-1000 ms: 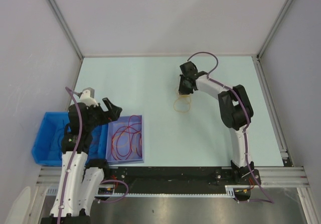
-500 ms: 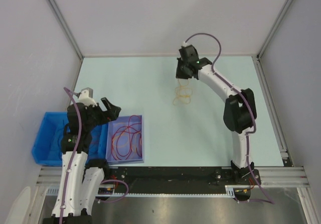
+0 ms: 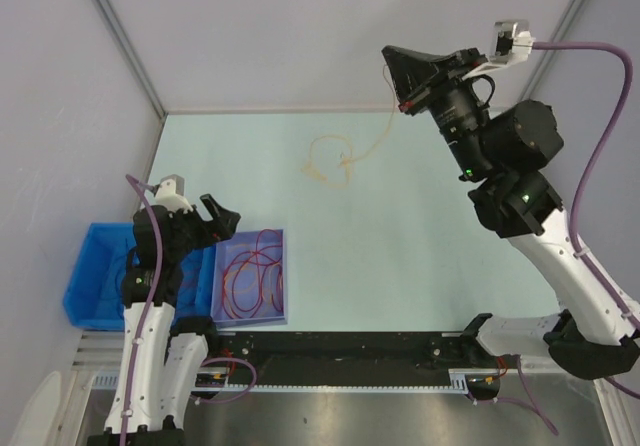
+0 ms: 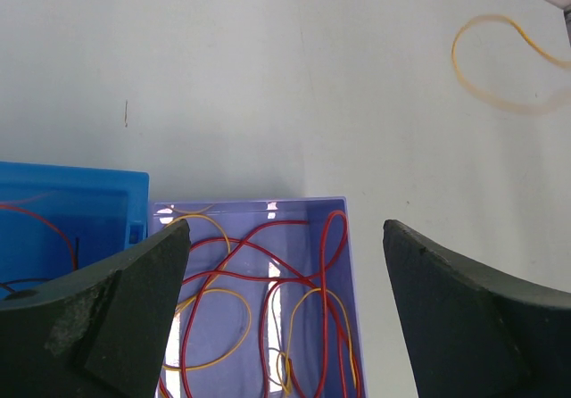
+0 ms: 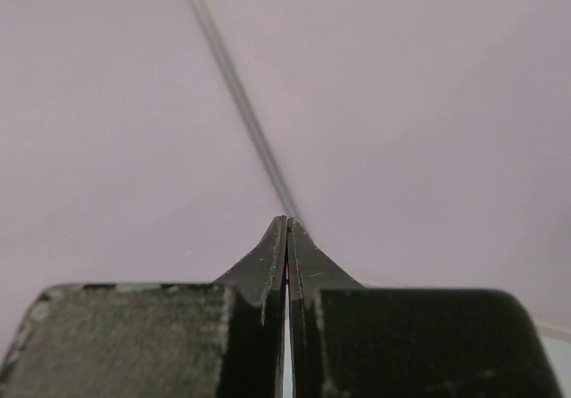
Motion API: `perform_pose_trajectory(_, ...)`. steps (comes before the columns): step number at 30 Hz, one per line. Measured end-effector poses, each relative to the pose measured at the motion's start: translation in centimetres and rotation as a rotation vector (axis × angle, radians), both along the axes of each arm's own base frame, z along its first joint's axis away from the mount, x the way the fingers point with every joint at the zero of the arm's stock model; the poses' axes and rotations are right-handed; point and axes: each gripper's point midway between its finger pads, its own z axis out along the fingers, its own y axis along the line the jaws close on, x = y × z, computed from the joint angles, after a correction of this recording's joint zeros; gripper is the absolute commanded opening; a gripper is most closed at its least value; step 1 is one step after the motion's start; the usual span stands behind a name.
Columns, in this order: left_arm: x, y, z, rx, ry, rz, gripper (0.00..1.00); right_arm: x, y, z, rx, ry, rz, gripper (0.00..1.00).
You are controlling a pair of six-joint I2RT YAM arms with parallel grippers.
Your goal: Untangle the cables
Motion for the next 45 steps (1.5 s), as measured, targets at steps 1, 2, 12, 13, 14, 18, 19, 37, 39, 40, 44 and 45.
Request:
perform_pose_trajectory(1,0.0,0.0,0.0,0.0,-0.001,0.0,0.94,0.7,-0.7,-0.1,0.012,0.007,-0.039,0.0)
perform_pose_trajectory(2,0.0,0.0,0.0,0.0,0.0,0.0,0.94,1.7,-0.8,-1.0,0.004,0.031,-0.068,0.0)
perform_pose_trajectory(12,0.0,-0.2,0.1,-0.007,-0.005,-0.014,0.92,7.3,3.1,-24.2,-0.411,0.517,-0.147,0.0)
perform_pose_trajectory(13,0.0,-0.3,0.2,-0.01,-0.006,-0.02,0.91,7.1,2.8,-25.3,-0.428,0.543,-0.155,0.0)
perform_pose_trajectory(14,-0.1,-0.5,0.2,-0.011,-0.008,-0.028,0.91,6.8,2.2,-26.2,-0.445,0.569,-0.167,0.0)
perform_pose_trajectory(18,-0.4,-2.8,0.2,-0.003,-0.008,-0.115,0.92,5.5,0.3,-26.2,-0.447,0.595,-0.201,0.0)
perform_pose_trajectory(19,-0.7,-4.0,0.1,0.001,-0.006,-0.16,0.92,5.3,-0.2,-25.8,-0.44,0.591,-0.207,0.0)
perform_pose_trajectory(37,-6.8,-21.9,-6.3,0.142,0.145,-0.731,0.93,3.1,-7.3,-20.4,-0.328,0.522,-0.336,0.0)
perform_pose_trajectory(39,-7.3,-23.5,-7.2,0.182,0.157,-0.772,0.93,3.0,-7.8,-20.2,-0.322,0.52,-0.344,0.0)
perform_pose_trajectory(40,-7.5,-24.1,-7.5,0.198,0.16,-0.786,0.94,3.0,-7.9,-20.1,-0.318,0.519,-0.346,0.0)
perform_pose_trajectory(44,-7.9,-26.2,-8.4,0.254,0.154,-0.835,0.88,3.0,-8.6,-20.0,-0.31,0.518,-0.353,0.0)
perform_pose_trajectory(45,-8.0,-26.6,-8.6,0.263,0.151,-0.847,0.87,3.0,-8.8,-20.1,-0.311,0.52,-0.353,0.0)
